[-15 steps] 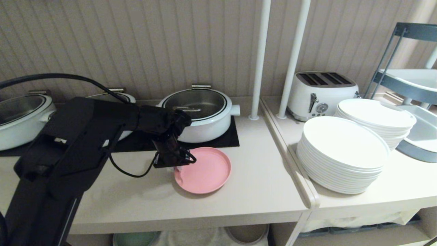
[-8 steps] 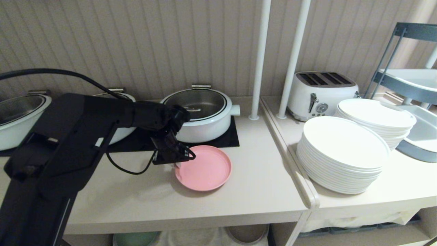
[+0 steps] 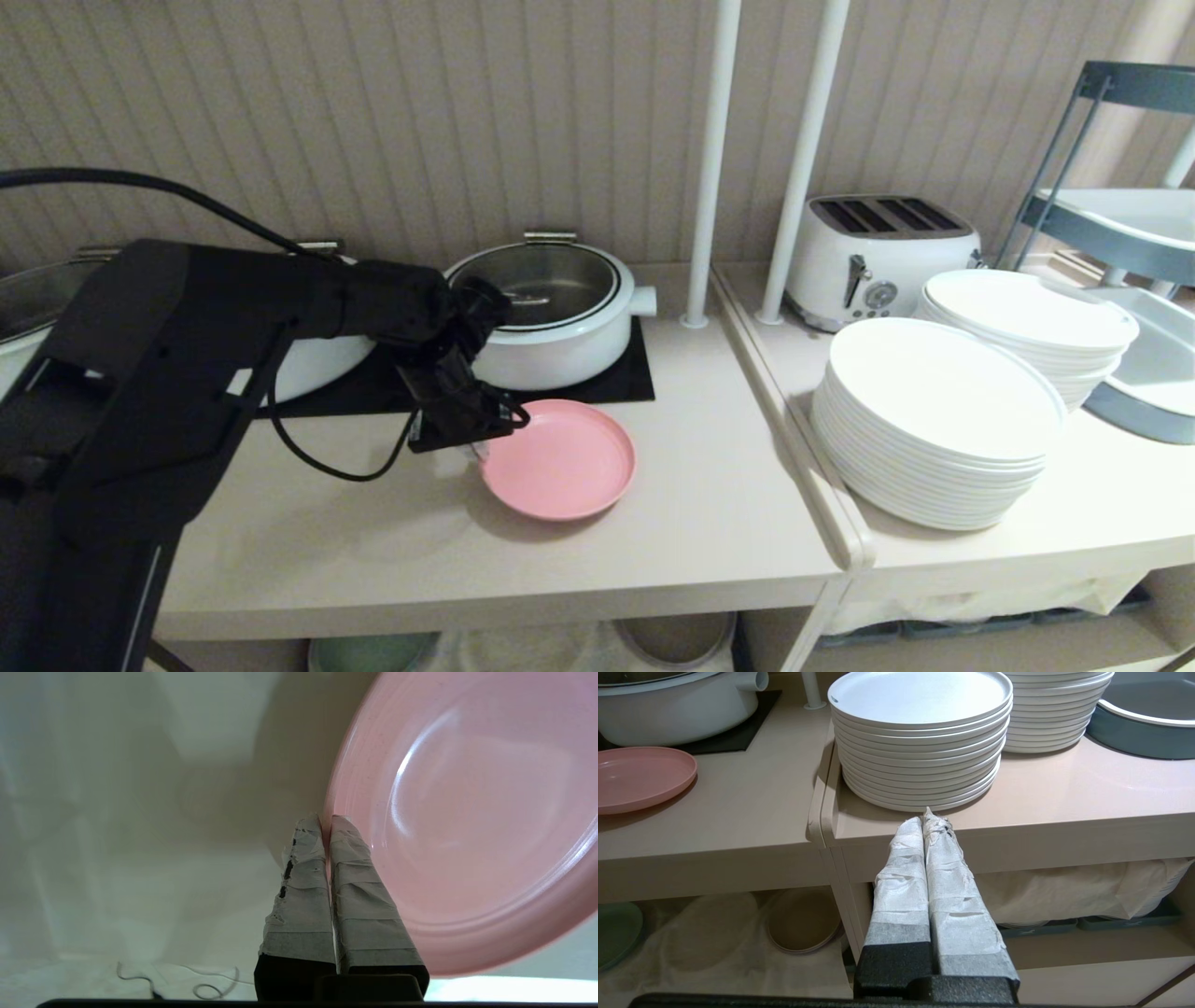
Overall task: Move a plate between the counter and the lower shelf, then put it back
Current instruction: Pick up the plate
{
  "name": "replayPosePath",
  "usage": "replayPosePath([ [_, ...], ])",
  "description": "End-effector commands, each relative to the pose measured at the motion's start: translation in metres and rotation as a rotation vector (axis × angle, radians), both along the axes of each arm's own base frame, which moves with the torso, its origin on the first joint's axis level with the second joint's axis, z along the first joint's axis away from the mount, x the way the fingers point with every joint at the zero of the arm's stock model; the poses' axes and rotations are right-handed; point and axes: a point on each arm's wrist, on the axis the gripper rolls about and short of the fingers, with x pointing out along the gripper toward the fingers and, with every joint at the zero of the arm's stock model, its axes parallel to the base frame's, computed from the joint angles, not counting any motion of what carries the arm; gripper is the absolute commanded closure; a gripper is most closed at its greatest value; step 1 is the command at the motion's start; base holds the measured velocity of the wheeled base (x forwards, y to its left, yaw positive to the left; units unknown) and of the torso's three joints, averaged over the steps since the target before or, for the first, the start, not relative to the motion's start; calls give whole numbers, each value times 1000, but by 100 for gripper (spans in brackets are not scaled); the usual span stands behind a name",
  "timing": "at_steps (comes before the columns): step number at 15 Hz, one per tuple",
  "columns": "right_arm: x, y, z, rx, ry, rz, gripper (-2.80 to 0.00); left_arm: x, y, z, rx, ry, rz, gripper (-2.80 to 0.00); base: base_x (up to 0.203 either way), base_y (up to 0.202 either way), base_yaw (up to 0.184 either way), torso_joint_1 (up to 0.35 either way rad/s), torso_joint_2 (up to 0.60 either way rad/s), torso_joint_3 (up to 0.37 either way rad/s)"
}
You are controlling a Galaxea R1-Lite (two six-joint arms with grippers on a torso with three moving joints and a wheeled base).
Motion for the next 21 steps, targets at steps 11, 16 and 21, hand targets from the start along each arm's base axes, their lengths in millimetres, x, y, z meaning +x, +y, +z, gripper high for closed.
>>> replayPosePath([
  [11, 0, 0, 0, 0, 1, 0, 0, -45, 13, 29, -154, 77, 87, 0, 0, 0, 0, 0, 0, 0],
  [16, 0, 0, 0, 0, 1, 0, 0, -63, 18, 31, -187, 113, 118, 0, 0, 0, 0, 0, 0, 0],
  [21, 0, 0, 0, 0, 1, 0, 0, -83, 24, 42, -201, 105, 127, 0, 0, 0, 0, 0, 0, 0],
])
